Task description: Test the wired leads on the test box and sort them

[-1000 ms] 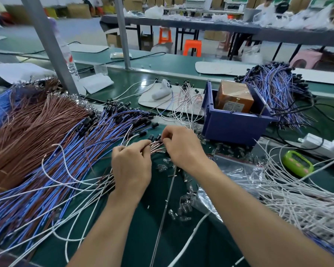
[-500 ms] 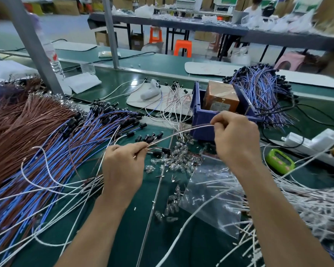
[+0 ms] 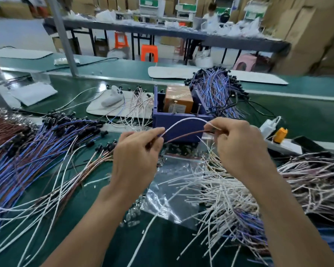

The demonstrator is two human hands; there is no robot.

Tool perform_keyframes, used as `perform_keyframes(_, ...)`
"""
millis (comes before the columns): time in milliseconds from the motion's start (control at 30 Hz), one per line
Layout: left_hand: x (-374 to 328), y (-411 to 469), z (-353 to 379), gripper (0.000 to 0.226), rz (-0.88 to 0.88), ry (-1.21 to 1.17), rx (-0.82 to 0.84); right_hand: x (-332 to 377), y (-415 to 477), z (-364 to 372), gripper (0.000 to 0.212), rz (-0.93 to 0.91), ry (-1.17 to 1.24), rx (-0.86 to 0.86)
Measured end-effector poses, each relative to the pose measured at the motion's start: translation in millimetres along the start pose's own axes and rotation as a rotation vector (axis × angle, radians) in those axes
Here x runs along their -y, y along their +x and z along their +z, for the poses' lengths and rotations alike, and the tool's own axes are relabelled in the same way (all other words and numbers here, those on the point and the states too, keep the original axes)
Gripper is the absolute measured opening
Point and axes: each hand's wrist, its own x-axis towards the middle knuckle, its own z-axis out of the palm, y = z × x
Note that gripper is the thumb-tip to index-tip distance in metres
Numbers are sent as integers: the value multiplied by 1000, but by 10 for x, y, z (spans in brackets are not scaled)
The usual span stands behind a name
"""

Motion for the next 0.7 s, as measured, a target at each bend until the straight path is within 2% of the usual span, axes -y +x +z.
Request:
perform_keyframes(133,-34,-65,138,32,27,-20,111,-169,-15,-44,32,129,-233,83)
perform_keyframes(233,-13,-146,231,37,83,37,216,-280,-64,47,22,201,-168,87)
perform_keyframes(333,34,-196,298,42,96,88,250,-387,-73,154,22,201,-71,132)
perform_keyframes(433,90,-211,332,47,25,130,229,-474,-59,226,27,186,17,186)
perform_keyframes(567,134,-235,373,66,-127,116,294,-554,-26,256,18,182,136,240)
perform_keyframes(700,172,-243,398,56,-222,10,243,-609,25,240,14,190,168,335)
